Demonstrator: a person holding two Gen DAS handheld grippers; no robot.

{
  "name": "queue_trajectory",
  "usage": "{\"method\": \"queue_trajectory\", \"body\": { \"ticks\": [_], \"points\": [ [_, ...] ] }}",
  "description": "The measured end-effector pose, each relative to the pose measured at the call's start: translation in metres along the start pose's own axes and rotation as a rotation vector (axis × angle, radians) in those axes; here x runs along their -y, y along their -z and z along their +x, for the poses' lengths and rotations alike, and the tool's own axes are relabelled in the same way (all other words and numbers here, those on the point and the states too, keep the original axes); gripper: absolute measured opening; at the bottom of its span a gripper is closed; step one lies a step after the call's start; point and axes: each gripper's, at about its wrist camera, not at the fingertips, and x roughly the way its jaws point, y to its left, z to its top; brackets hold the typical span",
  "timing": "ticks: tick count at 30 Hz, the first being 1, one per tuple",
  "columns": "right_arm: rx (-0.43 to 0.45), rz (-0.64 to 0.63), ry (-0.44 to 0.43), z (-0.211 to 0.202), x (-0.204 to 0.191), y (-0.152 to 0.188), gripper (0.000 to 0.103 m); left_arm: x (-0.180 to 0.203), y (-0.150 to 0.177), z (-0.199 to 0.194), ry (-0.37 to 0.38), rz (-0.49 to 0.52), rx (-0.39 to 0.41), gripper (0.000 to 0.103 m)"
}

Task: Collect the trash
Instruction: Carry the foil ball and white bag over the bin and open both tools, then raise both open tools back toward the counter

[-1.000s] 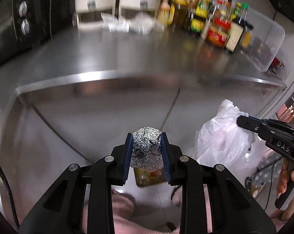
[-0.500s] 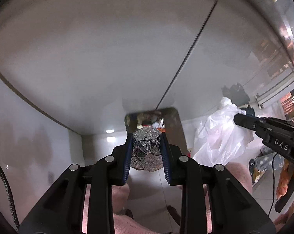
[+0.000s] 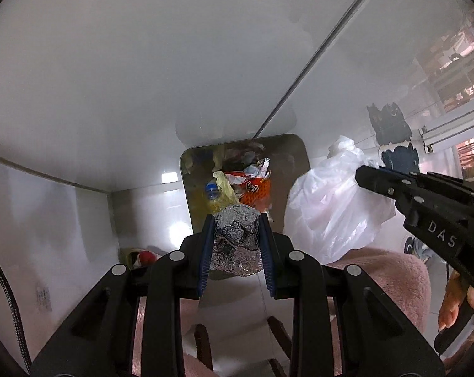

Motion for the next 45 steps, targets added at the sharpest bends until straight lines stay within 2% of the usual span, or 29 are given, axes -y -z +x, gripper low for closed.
{"method": "queue_trajectory", "body": {
  "ticks": [10, 12, 13, 15, 16, 19, 20, 23, 27, 30, 36, 38, 45],
  "points": [
    [-0.036, 0.044, -0.024, 0.021, 0.008, -0.013, 0.010, 0.001, -0.007, 0.017, 0.027, 0.004, -0.041, 0.029],
    [-0.032, 0.049, -0.020, 0.021, 0.008, -0.015, 0.012, 0.001, -0.007, 0.012, 0.026, 0.004, -0.033, 0.037],
    [-0.032, 0.054, -0.018, 0.020, 0.010, -0.015, 0.017, 0.001, -0.006, 0.010, 0.024, 0.002, -0.028, 0.041],
    [-0.025, 0.059, -0.020, 0.016, 0.010, -0.016, 0.056, -0.001, -0.004, 0.002, 0.022, -0.002, -0.013, 0.052],
    [-0.007, 0.062, -0.022, 0.009, 0.011, -0.015, 0.059, -0.001, -0.003, 0.000, 0.018, -0.004, -0.007, 0.052],
    [0.013, 0.061, -0.017, -0.004, 0.008, -0.013, 0.060, -0.001, 0.000, -0.018, 0.008, -0.012, 0.018, 0.059],
    [0.024, 0.062, -0.018, -0.011, 0.008, -0.013, 0.067, -0.001, 0.002, -0.026, 0.000, -0.012, 0.031, 0.064],
    [0.081, 0.061, -0.015, -0.041, 0.002, -0.006, 0.100, 0.001, 0.011, -0.056, -0.029, -0.010, 0.080, 0.079],
    [0.123, 0.055, -0.035, -0.079, -0.005, 0.004, 0.100, 0.001, 0.025, -0.099, -0.058, -0.006, 0.152, 0.094],
    [0.153, 0.035, -0.032, -0.102, -0.011, 0.011, 0.100, 0.002, 0.037, -0.137, -0.082, -0.003, 0.213, 0.095],
    [0.278, -0.016, -0.035, -0.172, -0.028, 0.024, 0.100, -0.007, 0.047, -0.201, -0.102, -0.025, 0.311, 0.095],
    [0.325, -0.038, -0.026, -0.197, -0.034, 0.025, 0.100, -0.005, 0.047, -0.228, -0.107, -0.025, 0.366, 0.095],
    [0.497, -0.095, -0.052, -0.282, -0.052, 0.009, 0.100, 0.001, 0.036, -0.300, -0.106, -0.016, 0.490, 0.095]
  ]
}}
